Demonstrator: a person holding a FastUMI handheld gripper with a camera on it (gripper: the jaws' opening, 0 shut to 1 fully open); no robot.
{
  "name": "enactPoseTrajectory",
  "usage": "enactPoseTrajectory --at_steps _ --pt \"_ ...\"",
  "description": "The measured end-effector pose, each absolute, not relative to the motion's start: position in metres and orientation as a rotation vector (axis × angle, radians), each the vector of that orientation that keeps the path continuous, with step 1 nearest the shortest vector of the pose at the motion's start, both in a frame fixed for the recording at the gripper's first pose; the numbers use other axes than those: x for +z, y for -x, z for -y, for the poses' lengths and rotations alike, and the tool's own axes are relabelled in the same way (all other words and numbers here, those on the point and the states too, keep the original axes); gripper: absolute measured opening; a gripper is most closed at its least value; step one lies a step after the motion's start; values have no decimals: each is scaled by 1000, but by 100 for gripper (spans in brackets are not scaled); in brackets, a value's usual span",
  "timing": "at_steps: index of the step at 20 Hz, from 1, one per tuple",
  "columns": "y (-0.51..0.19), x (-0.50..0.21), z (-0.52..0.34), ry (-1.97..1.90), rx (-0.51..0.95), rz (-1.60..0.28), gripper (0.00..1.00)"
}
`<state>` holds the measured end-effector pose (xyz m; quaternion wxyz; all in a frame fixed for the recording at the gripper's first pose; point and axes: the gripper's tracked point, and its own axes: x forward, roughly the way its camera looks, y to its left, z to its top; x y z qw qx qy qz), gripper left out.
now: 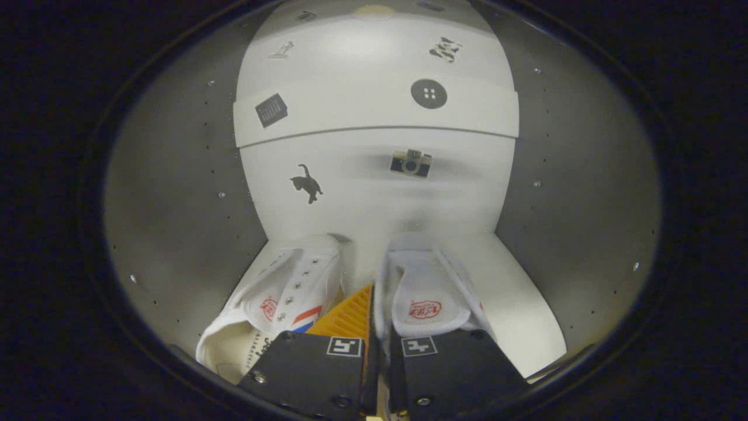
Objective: Open the shoe cabinet door, grab the shoes and put them into the shoe cabinet, then close the shoe cabinet door.
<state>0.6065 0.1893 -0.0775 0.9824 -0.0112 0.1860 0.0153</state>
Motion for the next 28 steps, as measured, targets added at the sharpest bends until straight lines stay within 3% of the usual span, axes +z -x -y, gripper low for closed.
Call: enactPoseTrajectory --at_steps 8,17,28 --pt "-596 -81 -187 16 8 -431 16" --pt "-516 -61 -190 21 45 -326 77" --pt "-382 -43 -199 50 59 -214 80"
